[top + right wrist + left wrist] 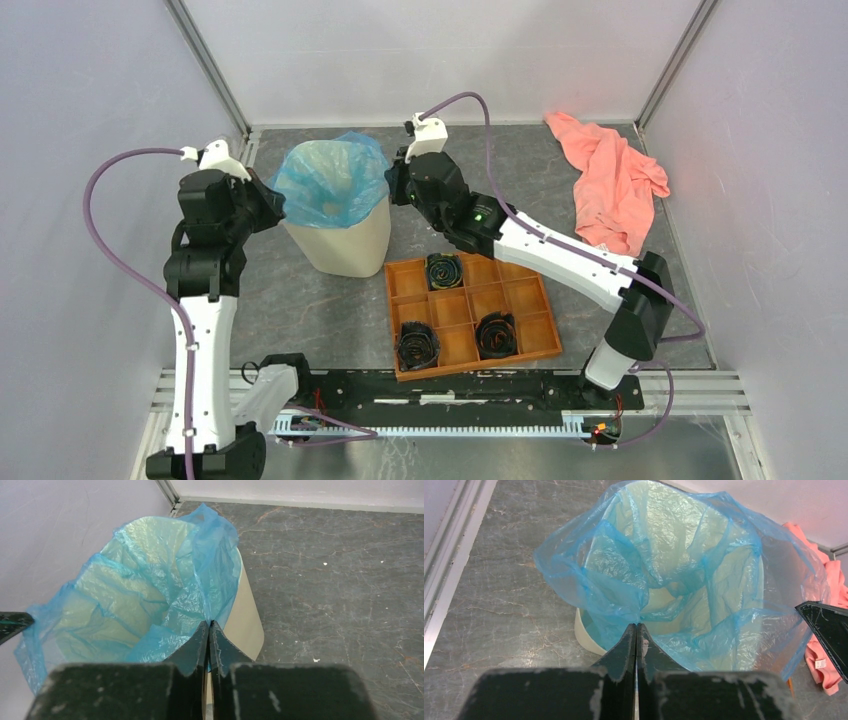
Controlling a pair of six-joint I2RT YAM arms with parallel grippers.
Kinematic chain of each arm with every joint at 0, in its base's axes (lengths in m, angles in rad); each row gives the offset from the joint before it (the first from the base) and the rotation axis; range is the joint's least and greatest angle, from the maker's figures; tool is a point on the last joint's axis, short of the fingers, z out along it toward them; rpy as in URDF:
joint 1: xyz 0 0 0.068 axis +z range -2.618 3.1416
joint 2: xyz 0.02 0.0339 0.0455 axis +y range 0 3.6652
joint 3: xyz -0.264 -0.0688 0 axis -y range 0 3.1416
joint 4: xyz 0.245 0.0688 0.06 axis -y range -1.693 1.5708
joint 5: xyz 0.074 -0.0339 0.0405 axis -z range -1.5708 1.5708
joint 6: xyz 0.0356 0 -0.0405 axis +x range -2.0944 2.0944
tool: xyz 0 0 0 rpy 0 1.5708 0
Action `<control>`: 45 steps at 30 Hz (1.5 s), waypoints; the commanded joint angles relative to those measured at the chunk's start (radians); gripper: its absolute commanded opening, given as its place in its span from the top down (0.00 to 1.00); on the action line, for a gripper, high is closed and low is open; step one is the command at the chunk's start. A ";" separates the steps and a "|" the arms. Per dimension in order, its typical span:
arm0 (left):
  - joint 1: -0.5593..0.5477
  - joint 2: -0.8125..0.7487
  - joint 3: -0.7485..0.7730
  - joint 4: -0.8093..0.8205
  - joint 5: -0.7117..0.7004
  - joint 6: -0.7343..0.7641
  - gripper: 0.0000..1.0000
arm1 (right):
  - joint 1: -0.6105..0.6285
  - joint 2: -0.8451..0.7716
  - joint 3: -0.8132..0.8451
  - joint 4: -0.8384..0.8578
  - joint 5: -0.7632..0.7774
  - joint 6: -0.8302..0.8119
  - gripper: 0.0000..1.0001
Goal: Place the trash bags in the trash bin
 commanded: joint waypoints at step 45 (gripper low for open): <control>-0.007 -0.309 -0.507 0.027 0.052 -0.424 0.98 | -0.212 -0.066 -0.309 0.271 -0.581 -0.053 0.89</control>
